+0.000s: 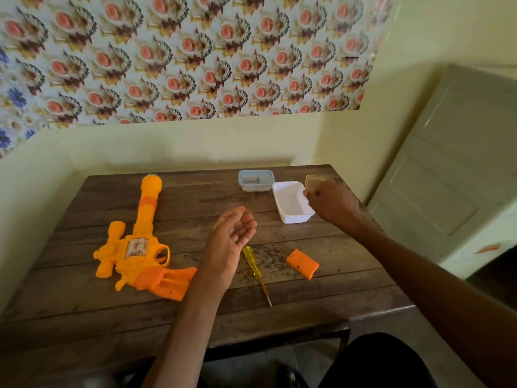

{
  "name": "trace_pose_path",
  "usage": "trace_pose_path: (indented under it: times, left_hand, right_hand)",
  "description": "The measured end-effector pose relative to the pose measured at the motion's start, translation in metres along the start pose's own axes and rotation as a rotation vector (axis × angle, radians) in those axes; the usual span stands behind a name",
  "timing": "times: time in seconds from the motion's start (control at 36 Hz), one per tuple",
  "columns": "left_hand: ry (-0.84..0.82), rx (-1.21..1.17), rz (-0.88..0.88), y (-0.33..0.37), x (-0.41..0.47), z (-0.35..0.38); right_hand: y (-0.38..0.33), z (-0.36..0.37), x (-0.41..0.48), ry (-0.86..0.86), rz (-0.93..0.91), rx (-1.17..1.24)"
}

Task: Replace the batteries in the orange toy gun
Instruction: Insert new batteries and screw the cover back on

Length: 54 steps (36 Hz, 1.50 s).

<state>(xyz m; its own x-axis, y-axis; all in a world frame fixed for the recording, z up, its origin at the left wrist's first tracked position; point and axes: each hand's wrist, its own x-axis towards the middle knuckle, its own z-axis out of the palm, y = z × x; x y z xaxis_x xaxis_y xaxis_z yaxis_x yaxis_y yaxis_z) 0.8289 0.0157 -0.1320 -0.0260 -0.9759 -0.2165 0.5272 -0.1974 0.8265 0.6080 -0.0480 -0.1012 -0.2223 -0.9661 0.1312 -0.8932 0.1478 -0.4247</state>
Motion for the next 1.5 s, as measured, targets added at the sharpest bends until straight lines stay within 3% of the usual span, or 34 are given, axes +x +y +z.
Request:
trace_pose_path:
  times: [0.08,0.17,0.25,0.39,0.64,0.86,0.97,1.06,1.17,1.19,1.25,1.36,1.5]
  left_hand:
    - [0.052,0.021,0.066,0.01,-0.005,-0.01]
    - [0.132,0.029,0.151,0.026,-0.015,-0.027]
    - [0.255,0.025,0.226,0.042,-0.029,-0.052]
    - [0.417,-0.023,0.26,0.05,-0.054,-0.094]
    - [0.515,-0.005,0.212,0.051,-0.085,-0.124]
    - [0.548,0.111,0.009,0.03,-0.092,-0.128]
    - [0.429,-0.073,-0.102,0.029,-0.084,-0.115]
    - [0.297,-0.257,-0.05,0.033,-0.076,-0.106]
    - [0.261,-0.306,0.094,0.031,-0.064,-0.105]
    - [0.27,-0.304,0.101,0.03,-0.061,-0.106]
    - [0.268,-0.302,0.101,0.026,-0.058,-0.108]
    - [0.224,-0.284,0.089,0.017,-0.051,-0.103]
    - [0.281,-0.269,0.136,0.01,-0.042,-0.103]
  right_hand:
    - [-0.03,-0.003,-0.025,-0.16,-0.127,0.067]
    - [-0.069,-0.006,-0.069,-0.512,-0.227,0.271]
    - [-0.1,0.014,-0.104,-0.663,-0.393,0.11]
    - [-0.123,0.071,-0.136,-0.562,-0.555,-0.124]
    - [-0.159,0.092,-0.154,-0.437,-0.655,-0.332]
    - [-0.168,0.074,-0.134,-0.59,-0.623,-0.044]
    - [-0.176,0.055,-0.129,-0.728,-0.561,0.213]
    - [-0.175,0.053,-0.128,-0.752,-0.551,0.266]
    - [-0.171,0.049,-0.134,-0.693,-0.729,0.261]
    - [-0.169,0.046,-0.134,-0.735,-0.699,0.32]
    - [-0.166,0.041,-0.134,-0.812,-0.473,0.515]
    - [-0.159,0.041,-0.128,-0.808,-0.048,0.754]
    - [-0.15,0.045,-0.117,-0.867,0.109,0.839]
